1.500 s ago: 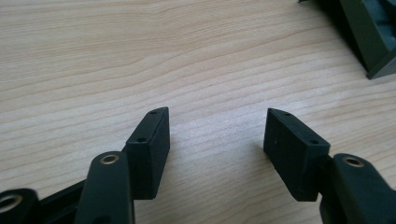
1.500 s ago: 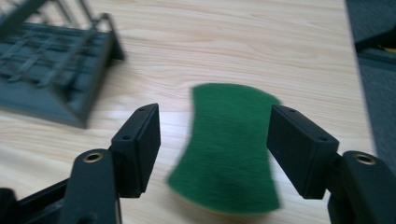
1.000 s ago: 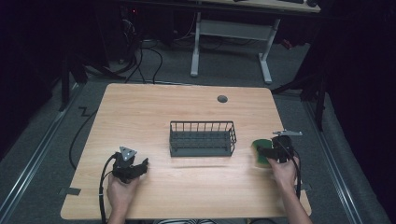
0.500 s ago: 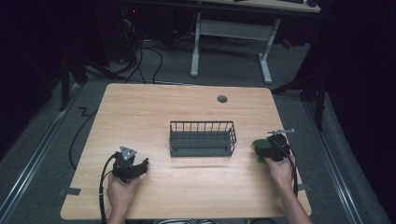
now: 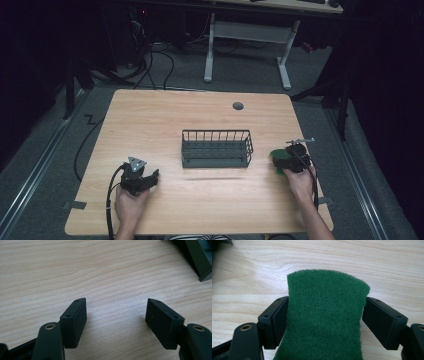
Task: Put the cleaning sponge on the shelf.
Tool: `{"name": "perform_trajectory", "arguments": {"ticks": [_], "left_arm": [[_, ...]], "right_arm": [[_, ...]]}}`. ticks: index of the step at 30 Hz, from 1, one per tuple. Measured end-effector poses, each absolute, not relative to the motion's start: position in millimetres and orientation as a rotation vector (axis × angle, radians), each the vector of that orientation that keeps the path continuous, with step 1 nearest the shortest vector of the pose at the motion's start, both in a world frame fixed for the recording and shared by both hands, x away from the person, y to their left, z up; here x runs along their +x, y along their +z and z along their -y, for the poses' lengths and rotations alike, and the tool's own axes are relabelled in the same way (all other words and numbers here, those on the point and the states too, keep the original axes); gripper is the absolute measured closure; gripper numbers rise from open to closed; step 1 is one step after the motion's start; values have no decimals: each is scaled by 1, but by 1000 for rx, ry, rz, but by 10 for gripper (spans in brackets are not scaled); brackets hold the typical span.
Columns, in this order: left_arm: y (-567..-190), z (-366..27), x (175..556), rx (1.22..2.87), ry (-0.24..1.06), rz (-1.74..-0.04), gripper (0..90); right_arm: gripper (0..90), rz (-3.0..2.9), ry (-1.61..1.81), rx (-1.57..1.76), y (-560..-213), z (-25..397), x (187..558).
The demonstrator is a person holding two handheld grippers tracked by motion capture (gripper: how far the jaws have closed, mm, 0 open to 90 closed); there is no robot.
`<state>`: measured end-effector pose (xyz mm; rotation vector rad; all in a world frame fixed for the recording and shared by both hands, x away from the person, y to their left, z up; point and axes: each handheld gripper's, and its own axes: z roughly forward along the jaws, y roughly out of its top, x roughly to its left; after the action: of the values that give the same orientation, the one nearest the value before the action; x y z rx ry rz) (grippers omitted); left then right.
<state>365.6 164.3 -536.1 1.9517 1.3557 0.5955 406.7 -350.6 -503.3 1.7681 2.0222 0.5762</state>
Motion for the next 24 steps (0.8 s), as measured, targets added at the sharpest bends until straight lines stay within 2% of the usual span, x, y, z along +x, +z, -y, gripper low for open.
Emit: {"name": "perform_trajectory", "arguments": {"ticks": [13, 24], "left_arm": [[-536, -164, 366, 1950, 596, -1356, 340], [-536, -164, 366, 1950, 596, -1357, 341]], "right_arm": [[272, -2027, 590, 1762, -503, 349, 407], [277, -2043, 665, 1711, -487, 344, 402]]}}
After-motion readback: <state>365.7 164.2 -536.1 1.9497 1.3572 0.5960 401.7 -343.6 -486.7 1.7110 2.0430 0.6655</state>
